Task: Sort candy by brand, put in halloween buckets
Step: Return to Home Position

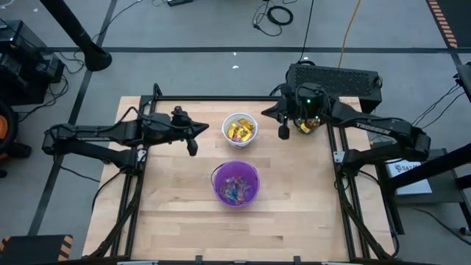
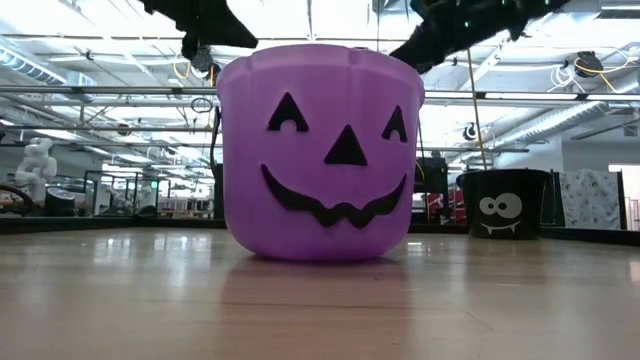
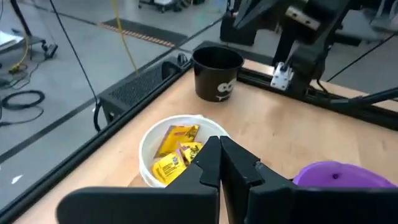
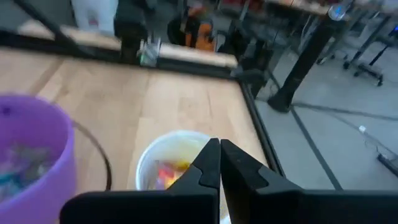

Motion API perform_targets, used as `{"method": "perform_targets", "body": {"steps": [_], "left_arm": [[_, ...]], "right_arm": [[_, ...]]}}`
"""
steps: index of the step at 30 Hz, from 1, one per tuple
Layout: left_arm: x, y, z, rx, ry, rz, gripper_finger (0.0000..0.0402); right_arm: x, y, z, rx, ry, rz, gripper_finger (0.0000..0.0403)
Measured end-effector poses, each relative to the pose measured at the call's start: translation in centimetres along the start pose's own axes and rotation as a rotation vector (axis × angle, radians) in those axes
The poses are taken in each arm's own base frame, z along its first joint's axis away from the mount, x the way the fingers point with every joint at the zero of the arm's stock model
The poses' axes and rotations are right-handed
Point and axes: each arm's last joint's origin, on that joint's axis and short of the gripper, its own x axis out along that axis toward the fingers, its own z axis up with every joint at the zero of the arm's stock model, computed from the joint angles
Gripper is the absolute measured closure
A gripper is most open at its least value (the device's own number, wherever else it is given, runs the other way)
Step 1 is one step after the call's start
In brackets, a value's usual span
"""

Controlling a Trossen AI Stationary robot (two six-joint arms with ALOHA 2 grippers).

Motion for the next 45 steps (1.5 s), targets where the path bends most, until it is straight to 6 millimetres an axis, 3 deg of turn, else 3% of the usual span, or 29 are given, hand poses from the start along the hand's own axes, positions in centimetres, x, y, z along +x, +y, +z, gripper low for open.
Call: {"method": "perform_targets", "body": {"steps": [3, 5, 13, 24, 35, 45], "left_arm": [[0.4, -0.1, -1.3, 0.019, -0.029, -0.013, 0.0397], [1.0, -0.1, -3.2, 0.041, -0.003, -0.018, 0.0396], [1.0, -1.7, -8.2, 0.079, -0.041, -0.104, 0.0396], [-0.7, -3.9, -12.7, 0.087, -0.013, -0.057, 0.0396], [-1.8, -4.3, -15.2, 0.11, -0.011, -0.047, 0.0396], [-2.6, -2.7, -18.5, 0.054, -0.051, -0.188, 0.0398]], "right_arm": [[0.7, 0.9, -1.1, 0.021, -0.101, 0.041, 0.0401], [1.2, 1.9, -2.1, 0.037, -0.147, 0.086, 0.0402], [1.9, 7.7, -6.8, 0.115, -0.258, 0.21, 0.0402], [-1.6, 13.1, -11.7, 0.255, -0.173, 0.097, 0.0403], [-3.8, 15.5, -15.3, 0.278, -0.12, 0.19, 0.0403], [-4.6, 16.4, -17.8, 0.299, -0.116, 0.206, 0.0402]]}}
